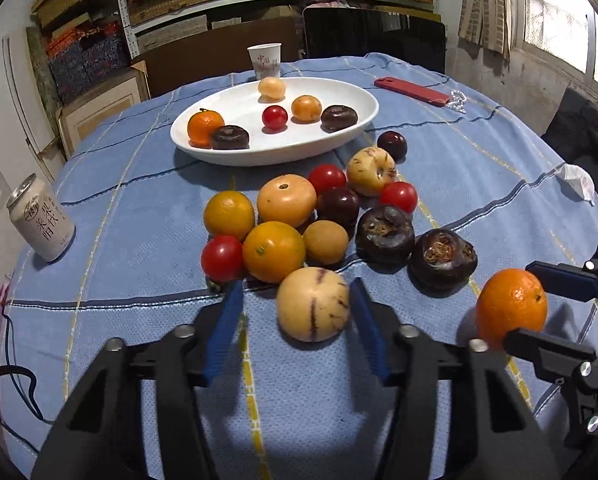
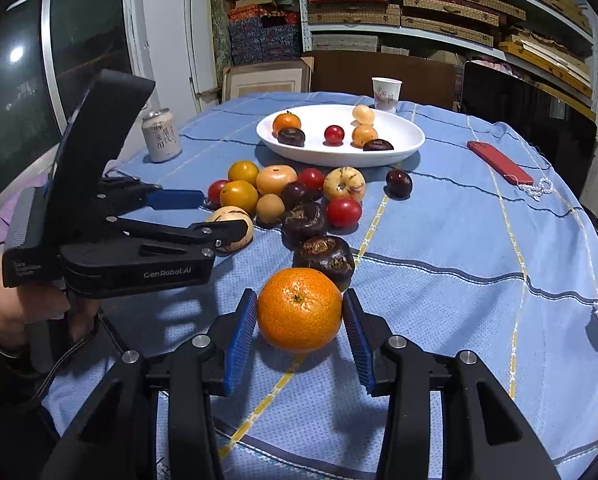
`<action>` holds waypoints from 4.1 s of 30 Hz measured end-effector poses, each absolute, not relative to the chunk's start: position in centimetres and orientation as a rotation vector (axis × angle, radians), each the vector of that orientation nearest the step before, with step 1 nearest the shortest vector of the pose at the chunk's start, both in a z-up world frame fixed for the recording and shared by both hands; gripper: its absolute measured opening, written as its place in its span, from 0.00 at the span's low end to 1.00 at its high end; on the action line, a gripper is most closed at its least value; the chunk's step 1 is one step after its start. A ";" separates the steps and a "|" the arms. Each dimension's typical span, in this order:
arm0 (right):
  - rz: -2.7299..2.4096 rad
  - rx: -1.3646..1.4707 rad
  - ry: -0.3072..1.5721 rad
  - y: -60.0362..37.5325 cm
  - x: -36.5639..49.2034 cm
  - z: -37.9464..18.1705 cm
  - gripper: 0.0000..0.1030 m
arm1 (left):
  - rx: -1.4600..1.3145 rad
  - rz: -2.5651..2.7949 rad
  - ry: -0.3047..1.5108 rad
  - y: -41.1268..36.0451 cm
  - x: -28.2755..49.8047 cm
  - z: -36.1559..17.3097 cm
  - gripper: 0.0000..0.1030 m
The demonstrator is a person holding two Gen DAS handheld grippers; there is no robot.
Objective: Organize fruits
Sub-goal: 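Grasp the large orange with the right tool while the left tool grasps the striped pale fruit, then carry the orange and striped fruit over the white plate and open both tools, then grasp a dark brown fruit with the right tool while the left tool grasps an orange fruit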
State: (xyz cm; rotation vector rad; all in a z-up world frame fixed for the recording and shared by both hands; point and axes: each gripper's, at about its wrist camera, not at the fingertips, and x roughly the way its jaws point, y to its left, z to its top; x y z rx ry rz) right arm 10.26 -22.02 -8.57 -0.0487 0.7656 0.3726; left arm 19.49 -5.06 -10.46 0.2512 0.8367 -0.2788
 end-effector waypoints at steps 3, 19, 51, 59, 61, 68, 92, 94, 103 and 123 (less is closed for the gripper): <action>0.380 -0.041 0.757 -22.1 10.1 -8.5 0.43 | 0.267 -0.305 0.898 -5.8 19.7 -11.5 0.44; 0.381 -0.006 0.738 -22.7 10.1 -8.3 0.43 | 0.148 -0.312 0.845 -3.5 17.7 -8.9 0.38; 0.407 -0.041 0.840 -21.3 9.1 -9.3 0.44 | 0.114 -0.288 0.789 -0.5 15.6 -6.9 0.38; 0.344 -0.084 0.722 -22.3 9.6 -4.0 0.44 | 0.126 -0.311 0.746 -1.0 15.6 -4.8 0.38; 0.321 -0.098 0.696 -22.6 10.7 -2.5 0.44 | 0.134 -0.317 0.718 -1.3 16.3 -3.3 0.38; 0.235 -0.167 0.605 -23.0 18.0 2.3 0.44 | 0.108 -0.332 0.686 -2.2 22.9 0.7 0.38; 0.194 -0.229 0.628 -21.7 34.8 -1.9 0.62 | 0.068 -0.193 0.705 -3.3 39.3 -3.4 0.73; 0.196 -0.225 0.617 -22.1 32.7 -1.2 0.62 | 0.039 -0.203 0.707 -2.4 37.6 -2.8 0.74; 0.269 -0.173 0.720 -22.9 18.6 -3.3 0.67 | 0.121 -0.288 0.722 -0.4 24.6 -2.5 0.83; 0.263 -0.112 0.854 -20.0 15.4 -9.3 0.43 | 0.187 -0.227 0.822 -0.1 19.7 -7.6 0.85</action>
